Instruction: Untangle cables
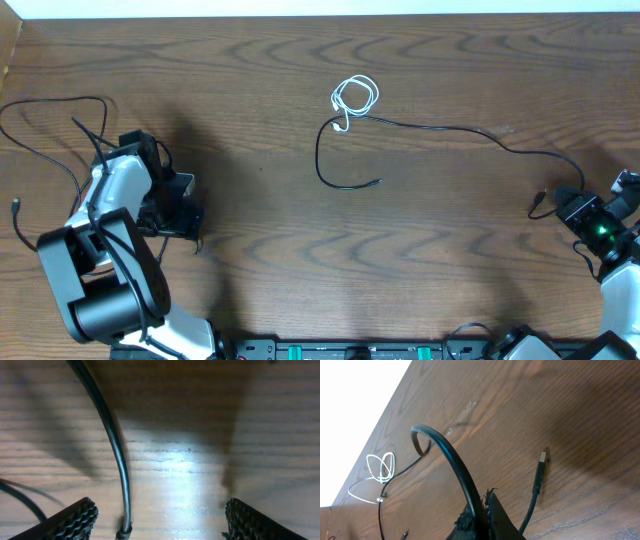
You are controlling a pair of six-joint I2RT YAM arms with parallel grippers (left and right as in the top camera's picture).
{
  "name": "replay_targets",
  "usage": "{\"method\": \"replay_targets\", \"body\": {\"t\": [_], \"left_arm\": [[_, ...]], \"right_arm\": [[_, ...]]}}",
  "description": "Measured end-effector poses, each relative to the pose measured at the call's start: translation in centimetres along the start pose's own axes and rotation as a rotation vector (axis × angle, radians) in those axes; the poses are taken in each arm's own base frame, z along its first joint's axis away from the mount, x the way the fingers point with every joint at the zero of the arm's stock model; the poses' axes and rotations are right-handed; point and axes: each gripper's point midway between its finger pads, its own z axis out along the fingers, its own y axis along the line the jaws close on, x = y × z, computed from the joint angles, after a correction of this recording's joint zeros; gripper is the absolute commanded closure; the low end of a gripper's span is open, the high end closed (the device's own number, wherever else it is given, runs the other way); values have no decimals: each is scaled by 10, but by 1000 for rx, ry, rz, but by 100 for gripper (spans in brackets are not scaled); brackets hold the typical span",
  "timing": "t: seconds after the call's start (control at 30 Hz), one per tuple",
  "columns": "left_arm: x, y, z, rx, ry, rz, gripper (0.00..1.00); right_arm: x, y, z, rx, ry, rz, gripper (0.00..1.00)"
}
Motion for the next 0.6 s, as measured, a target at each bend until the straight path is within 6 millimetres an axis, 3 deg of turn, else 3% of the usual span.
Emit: {"method": "replay_targets", "body": {"t": [0.2,0.6], "left_arm": [[-3,3,2,-11,-8,-4,0],[-4,40,3,-82,-49,-97,2]], "right_arm": [[1,0,0,1,3,3,99],[2,0,0,1,6,5,99]]}}
